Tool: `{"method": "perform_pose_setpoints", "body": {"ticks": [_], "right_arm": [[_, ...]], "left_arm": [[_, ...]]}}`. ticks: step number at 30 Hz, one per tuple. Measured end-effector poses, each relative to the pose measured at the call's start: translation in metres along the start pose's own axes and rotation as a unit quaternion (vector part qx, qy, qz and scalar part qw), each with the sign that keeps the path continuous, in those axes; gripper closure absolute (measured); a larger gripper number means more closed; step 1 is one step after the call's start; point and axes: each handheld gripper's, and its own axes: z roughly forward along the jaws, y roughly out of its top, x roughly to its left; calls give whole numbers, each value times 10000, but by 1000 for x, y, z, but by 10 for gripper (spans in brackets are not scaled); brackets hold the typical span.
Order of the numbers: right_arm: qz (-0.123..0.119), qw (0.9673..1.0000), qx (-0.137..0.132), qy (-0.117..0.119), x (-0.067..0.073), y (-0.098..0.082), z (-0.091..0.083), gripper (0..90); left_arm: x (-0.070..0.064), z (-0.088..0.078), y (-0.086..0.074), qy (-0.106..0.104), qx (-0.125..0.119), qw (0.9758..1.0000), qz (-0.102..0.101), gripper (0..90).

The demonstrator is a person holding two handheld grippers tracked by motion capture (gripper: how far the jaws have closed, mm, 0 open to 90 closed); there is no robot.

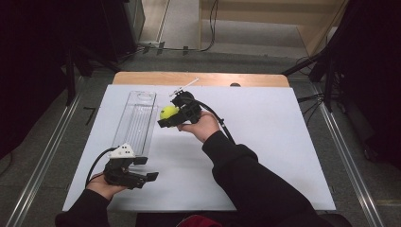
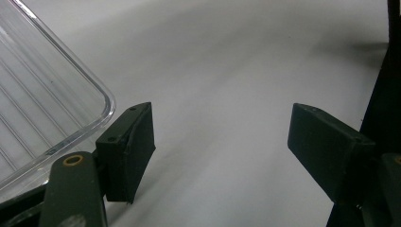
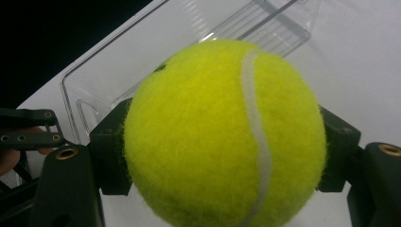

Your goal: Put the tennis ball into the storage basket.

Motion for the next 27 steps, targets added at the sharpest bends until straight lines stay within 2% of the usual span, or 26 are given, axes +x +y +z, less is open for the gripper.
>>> {"method": "perform_pose_setpoints", "body": {"ticks": [27], "right_arm": [[-35, 10000, -77, 34, 13, 37, 16, 238]], "left_arm": [[0, -1, 0, -16, -22, 10000, 14, 244]]}}
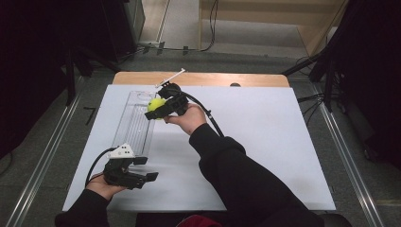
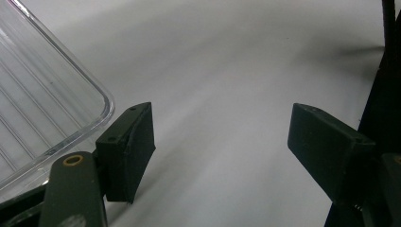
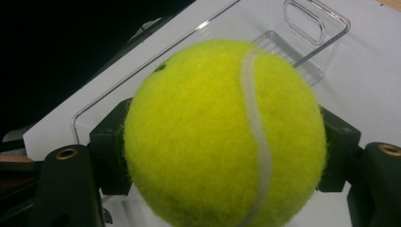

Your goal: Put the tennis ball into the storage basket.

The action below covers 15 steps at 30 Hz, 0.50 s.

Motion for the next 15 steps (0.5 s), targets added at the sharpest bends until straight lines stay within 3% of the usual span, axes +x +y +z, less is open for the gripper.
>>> {"method": "perform_pose_setpoints", "body": {"ticks": [15], "right_arm": [[-47, 10000, 28, -22, 8, 13, 16, 239]], "left_arm": [[0, -1, 0, 1, -16, 10000, 11, 244]]}}
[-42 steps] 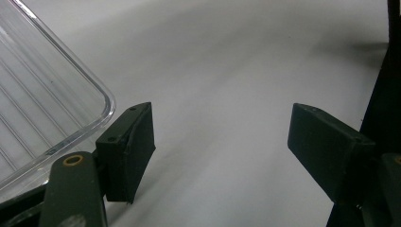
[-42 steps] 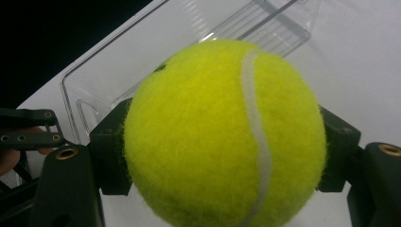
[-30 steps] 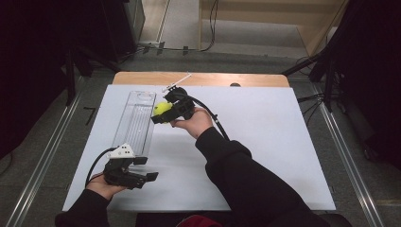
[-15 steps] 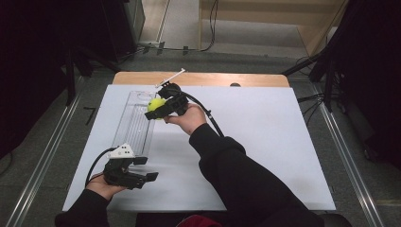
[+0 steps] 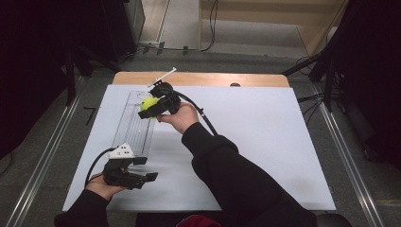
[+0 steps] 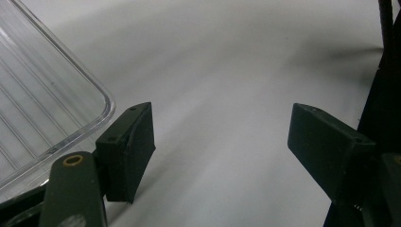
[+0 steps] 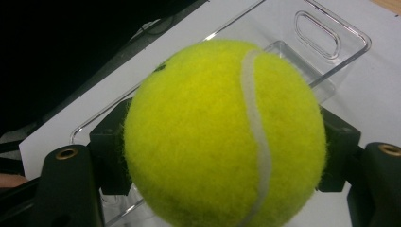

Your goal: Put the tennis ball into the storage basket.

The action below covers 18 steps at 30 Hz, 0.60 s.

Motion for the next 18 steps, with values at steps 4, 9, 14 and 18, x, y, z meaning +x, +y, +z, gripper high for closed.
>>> {"method": "perform_pose_setpoints", "body": {"ticks": [4, 9, 14, 18], "right_arm": [[6, 10000, 1, -2, 3, 2, 4, 238], [-39, 10000, 22, 0, 6, 6, 10, 238], [17, 10000, 52, 10, 7, 9, 18, 238], [-33, 10000, 67, 49, 10, 9, 24, 238]], "left_arm": [[0, 0, 0, 9, 15, 10000, 22, 244], [0, 0, 0, 18, 28, 10000, 32, 244], [-1, 0, 0, 8, 34, 10000, 27, 244], [0, 1, 0, -15, 22, 10000, 12, 244]]}}
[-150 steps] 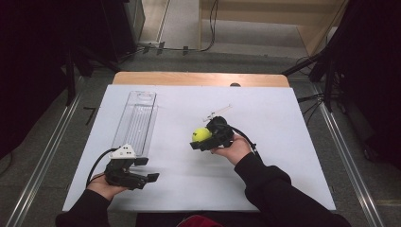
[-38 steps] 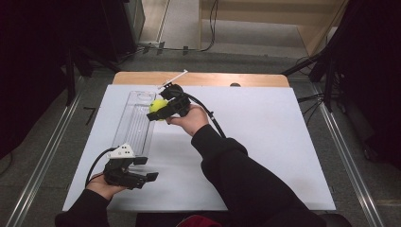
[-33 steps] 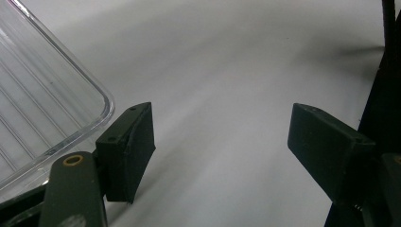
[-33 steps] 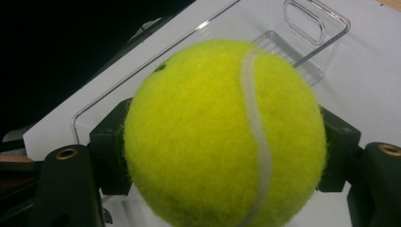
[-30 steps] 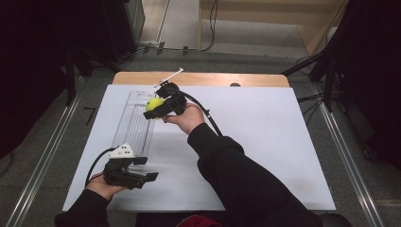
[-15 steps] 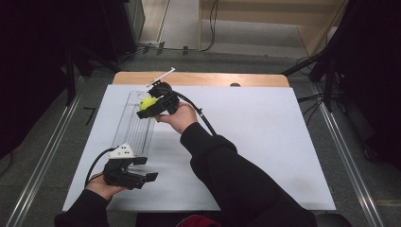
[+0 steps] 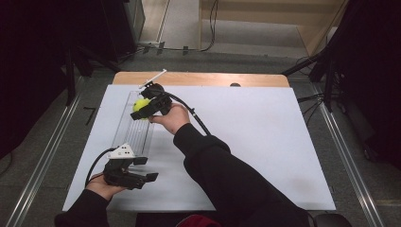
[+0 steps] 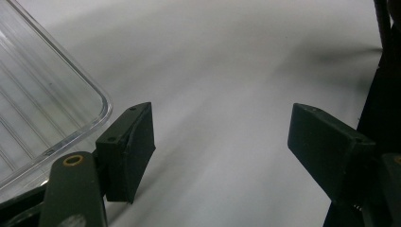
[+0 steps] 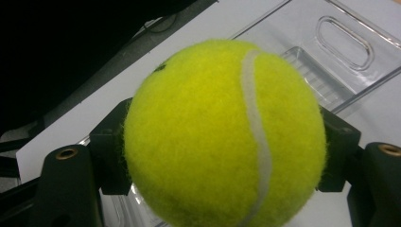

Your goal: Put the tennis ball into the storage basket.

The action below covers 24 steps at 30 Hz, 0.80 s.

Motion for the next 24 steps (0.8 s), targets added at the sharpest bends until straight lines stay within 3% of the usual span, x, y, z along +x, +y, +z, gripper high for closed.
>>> {"method": "perform_pose_setpoints", "body": {"ticks": [24], "right_arm": [[7, 10000, 73, -8, 8, 5, 30, 238]], "left_arm": [[-1, -1, 0, 7, 9, 10000, 39, 244]]}}
